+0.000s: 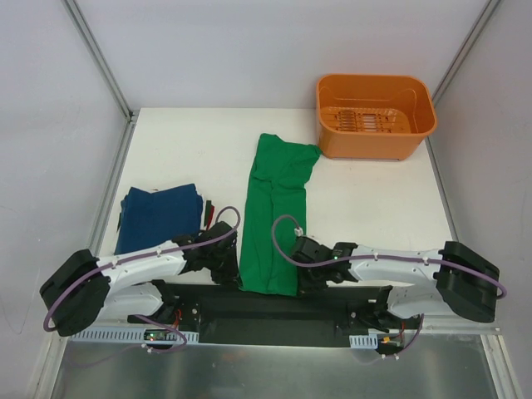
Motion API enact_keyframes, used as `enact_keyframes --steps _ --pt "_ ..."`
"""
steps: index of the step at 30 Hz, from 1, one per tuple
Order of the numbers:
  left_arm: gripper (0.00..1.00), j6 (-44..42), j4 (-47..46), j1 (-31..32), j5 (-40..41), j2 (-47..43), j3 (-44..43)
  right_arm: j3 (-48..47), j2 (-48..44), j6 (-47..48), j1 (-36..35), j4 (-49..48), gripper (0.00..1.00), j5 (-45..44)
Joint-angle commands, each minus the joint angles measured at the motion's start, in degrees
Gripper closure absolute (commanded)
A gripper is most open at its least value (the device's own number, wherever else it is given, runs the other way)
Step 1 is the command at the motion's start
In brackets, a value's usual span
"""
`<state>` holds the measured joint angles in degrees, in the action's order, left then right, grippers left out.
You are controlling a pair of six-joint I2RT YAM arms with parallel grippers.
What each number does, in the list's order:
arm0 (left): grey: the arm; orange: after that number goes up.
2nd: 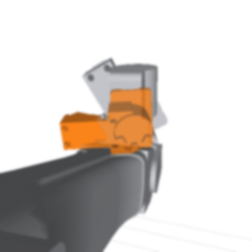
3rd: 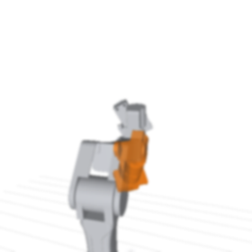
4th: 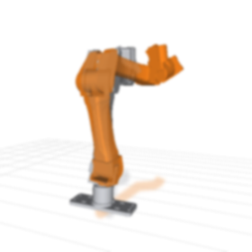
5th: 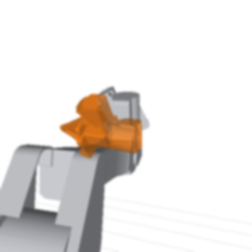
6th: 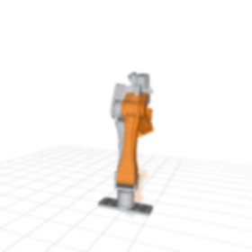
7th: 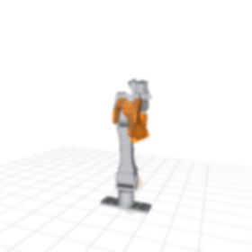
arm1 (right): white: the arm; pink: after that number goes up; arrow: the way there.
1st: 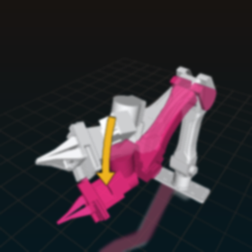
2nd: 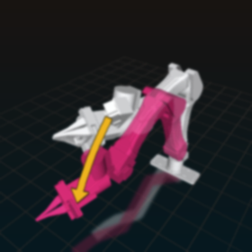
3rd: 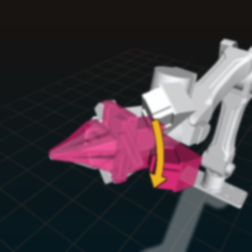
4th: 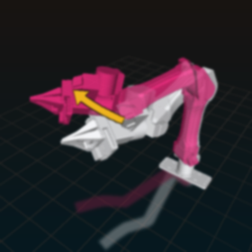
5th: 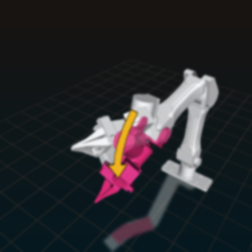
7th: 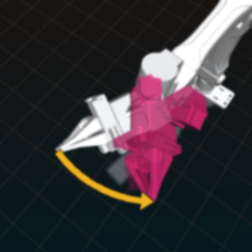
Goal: Fold and stack the t-shirts
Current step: Grab the bottom of the folded rectangular tshirt with both arms
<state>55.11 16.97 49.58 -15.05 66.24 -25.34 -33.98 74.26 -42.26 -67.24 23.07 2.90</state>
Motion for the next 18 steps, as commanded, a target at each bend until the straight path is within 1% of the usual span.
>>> enact_keyframes --steps 1,2,4,6,7,10,13,14,16,18 --pt "1.00 2.19 -0.71 1.13 -2.70 -7.76 3.36 1.63 -4.12 -1.25 -2.62 1.10 0.93 1.85" --pt "1.00 3.15 -0.80 1.57 -3.14 -9.36 4.07 1.81 -5.34 -1.42 -3.24 1.10 0.97 2.46" --pt "1.00 4.12 -0.71 2.80 -4.46 -14.00 5.83 2.16 -6.75 -1.69 -5.17 0.31 0.99 3.16" --pt "1.00 5.44 -0.71 3.06 -5.86 -17.27 7.05 1.99 -9.21 -1.60 -6.31 0.48 0.99 3.43" --pt "1.00 5.88 -0.71 2.98 -6.30 -20.50 7.41 1.81 -10.18 -0.99 -6.50 0.83 0.99 3.26" --pt "1.00 6.32 -0.71 2.98 -6.22 -25.78 6.63 0.59 -14.04 0.85 -6.41 3.81 0.99 0.63" --pt "1.00 4.57 -0.71 2.98 -3.51 -27.74 3.29 -2.22 -17.12 3.23 -6.23 6.63 0.98 -4.46" --pt "1.00 3.17 -0.71 3.06 -1.06 -27.48 1.11 -3.02 -17.91 4.72 -5.54 7.07 0.97 -6.31" --pt "1.00 1.32 -0.36 2.71 1.06 -25.12 -1.45 -4.34 -18.36 5.96 -4.40 8.22 0.96 -7.64" --pt "1.00 -1.32 -0.10 1.66 3.43 -22.39 -5.49 -5.92 -18.01 8.24 -1.41 9.09 0.96 -9.13"
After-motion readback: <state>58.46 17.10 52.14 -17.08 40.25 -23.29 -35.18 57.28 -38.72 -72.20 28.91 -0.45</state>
